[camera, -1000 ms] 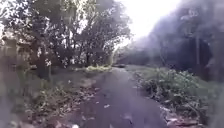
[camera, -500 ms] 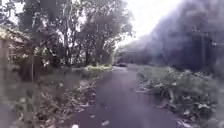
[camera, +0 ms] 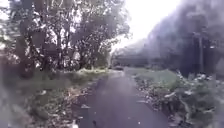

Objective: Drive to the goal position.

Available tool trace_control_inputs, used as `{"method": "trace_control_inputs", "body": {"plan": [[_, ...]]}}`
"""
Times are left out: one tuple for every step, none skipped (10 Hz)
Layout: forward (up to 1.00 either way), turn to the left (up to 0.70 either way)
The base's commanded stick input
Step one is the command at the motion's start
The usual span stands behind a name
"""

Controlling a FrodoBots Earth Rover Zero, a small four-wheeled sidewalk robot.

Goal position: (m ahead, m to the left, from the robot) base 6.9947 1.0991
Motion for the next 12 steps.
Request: {"method": "trace_control_inputs", "body": {"plan": [[0.85, -0.07], [0.85, 0.0], [0.85, 0.0], [0.85, 0.0], [0.85, 0.0], [0.85, 0.0], [0.85, 0.0], [0.85, 0.0], [0.85, 0.0], [0.85, 0.0], [0.85, 0.0], [0.85, 0.0]]}}
